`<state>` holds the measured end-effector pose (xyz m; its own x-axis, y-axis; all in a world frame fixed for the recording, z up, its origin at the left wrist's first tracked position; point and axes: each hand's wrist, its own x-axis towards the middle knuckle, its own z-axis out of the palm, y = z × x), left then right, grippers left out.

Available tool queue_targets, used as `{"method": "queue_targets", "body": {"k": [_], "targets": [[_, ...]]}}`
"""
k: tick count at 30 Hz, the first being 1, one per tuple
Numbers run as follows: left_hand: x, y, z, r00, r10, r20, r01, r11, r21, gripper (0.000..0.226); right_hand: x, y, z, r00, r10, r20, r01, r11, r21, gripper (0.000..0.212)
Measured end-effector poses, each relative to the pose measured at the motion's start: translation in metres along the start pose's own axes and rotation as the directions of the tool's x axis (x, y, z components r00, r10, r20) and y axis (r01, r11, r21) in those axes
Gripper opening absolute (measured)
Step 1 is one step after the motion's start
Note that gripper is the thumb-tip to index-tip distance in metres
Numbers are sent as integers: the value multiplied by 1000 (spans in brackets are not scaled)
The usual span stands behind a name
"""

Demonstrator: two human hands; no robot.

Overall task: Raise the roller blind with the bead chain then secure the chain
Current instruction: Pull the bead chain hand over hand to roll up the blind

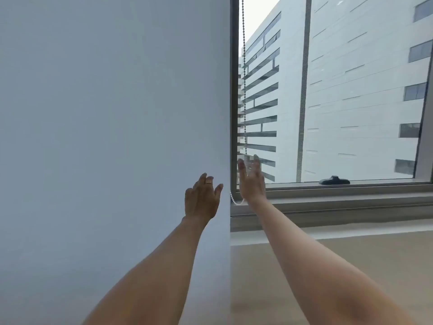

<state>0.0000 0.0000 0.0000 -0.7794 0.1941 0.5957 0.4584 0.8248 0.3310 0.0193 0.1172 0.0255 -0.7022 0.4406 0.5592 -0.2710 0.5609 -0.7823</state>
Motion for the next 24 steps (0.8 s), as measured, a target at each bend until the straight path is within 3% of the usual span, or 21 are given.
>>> {"method": "queue_targets", "body": {"k": [8,13,19,24], "targets": [[37,24,-20,992,-62,-113,6,897,-441,36,31,-39,10,1000,29,-8,-23,925,380,50],[63,41,-48,986,-107,-130,-28,656,-754,33,33,-43,19,998,59,-31,-40,901,432,52],[90,58,-86,985,-164,-43,-2,239,-971,28,31,-43,33,996,17,-91,27,886,462,54],[105,64,-91,990,-141,-11,10,148,-989,21,30,-40,41,995,-59,-75,86,891,446,55]]}}
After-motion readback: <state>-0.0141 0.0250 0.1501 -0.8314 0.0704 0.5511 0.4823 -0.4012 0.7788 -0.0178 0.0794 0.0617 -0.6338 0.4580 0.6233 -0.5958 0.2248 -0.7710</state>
